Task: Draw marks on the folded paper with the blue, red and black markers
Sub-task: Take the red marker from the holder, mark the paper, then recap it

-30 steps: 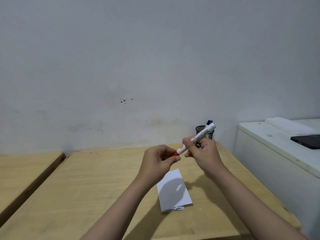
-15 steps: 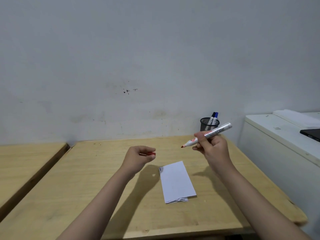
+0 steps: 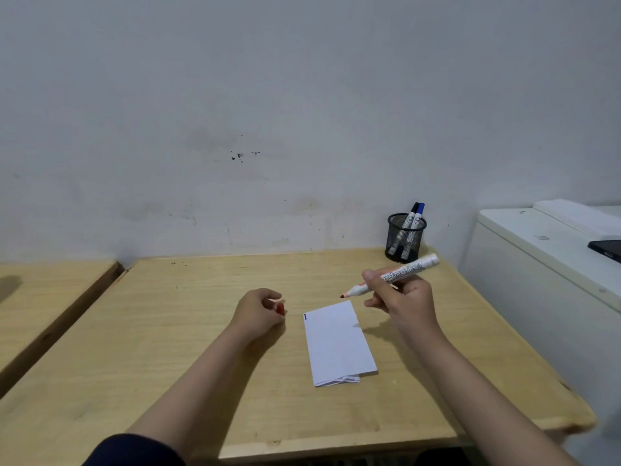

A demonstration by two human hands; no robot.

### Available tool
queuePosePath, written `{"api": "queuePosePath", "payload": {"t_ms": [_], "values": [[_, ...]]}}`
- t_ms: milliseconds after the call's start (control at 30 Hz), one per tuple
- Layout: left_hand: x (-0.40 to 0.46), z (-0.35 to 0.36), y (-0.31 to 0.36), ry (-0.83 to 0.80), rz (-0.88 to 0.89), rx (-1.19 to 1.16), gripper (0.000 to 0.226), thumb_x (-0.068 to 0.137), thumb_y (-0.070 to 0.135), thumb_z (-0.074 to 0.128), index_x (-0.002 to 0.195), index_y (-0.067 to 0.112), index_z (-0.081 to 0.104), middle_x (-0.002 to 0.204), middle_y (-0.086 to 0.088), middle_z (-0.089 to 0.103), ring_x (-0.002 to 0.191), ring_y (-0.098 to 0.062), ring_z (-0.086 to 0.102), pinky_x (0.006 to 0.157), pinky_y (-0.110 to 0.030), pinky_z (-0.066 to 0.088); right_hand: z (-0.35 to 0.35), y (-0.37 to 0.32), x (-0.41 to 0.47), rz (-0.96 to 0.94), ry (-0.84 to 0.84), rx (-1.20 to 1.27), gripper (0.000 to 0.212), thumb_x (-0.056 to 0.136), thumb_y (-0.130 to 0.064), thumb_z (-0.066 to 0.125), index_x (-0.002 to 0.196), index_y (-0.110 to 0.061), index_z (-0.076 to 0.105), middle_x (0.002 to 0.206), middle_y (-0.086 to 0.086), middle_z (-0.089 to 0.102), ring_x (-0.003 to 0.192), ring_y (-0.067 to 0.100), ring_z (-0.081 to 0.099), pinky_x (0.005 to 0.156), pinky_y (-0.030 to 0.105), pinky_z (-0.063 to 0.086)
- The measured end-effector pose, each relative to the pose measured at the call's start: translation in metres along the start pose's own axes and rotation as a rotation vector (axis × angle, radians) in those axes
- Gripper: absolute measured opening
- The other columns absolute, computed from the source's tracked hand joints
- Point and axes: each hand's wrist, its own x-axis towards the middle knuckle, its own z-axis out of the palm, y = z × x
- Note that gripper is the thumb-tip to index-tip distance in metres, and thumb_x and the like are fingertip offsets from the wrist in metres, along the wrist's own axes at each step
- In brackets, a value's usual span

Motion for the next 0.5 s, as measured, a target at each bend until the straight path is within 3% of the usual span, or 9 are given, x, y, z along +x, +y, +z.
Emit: {"api": "queuePosePath", "payload": {"t_ms": [167,300,400,500], "values": [[-0.03,0.008,0.0,0.133,0.017,-0.15,0.052,0.072,0.001,0.068,0.119,0.014,0.051,0.105,-0.005,0.057,0.085,-0.009,0.059,0.067,-0.015,0.047,0.015,0.011,0.002,0.043,-0.014,0.01,0.022,0.08,-0.009,0.073,0.066,-0.007,0.056,0.054,0.009,0.058,0.047,0.017,0.057,0.051,0.024,0.054],[-0.057,0.017,-0.003,0.17,0.356,0.108,0.034,0.072,0.027,0.069,0.104,0.018,0.06,0.102,0.002,0.058,0.088,-0.005,0.056,0.074,-0.008,0.04,0.035,0.02,0.01,0.145,-0.021,0.083,0.016,0.085,-0.01,0.067,0.074,-0.004,0.058,0.06,0.01,0.059,0.048,0.016,0.057,0.058,0.033,0.057],[-0.066,0.026,-0.001,0.069,0.471,0.19,0.032,0.071,0.044,0.064,0.094,0.021,0.066,0.092,0.007,0.06,0.089,-0.007,0.056,0.079,-0.017,0.044,0.052,0.029,0.022,0.262,-0.041,0.098,0.016,0.089,-0.016,0.063,0.082,-0.001,0.063,0.063,0.007,0.067,0.054,0.015,0.064,0.062,0.032,0.06],[-0.062,0.031,-0.007,-0.014,0.53,0.301,0.035,0.072,0.05,0.065,0.092,0.022,0.07,0.092,0.011,0.06,0.091,-0.005,0.053,0.081,-0.021,0.043,0.064,0.044,0.034,0.299,-0.102,-0.022,0.02,0.081,-0.023,0.073,0.078,-0.006,0.062,0.072,0.014,0.073,0.061,0.018,0.067,0.061,0.032,0.059]]}}
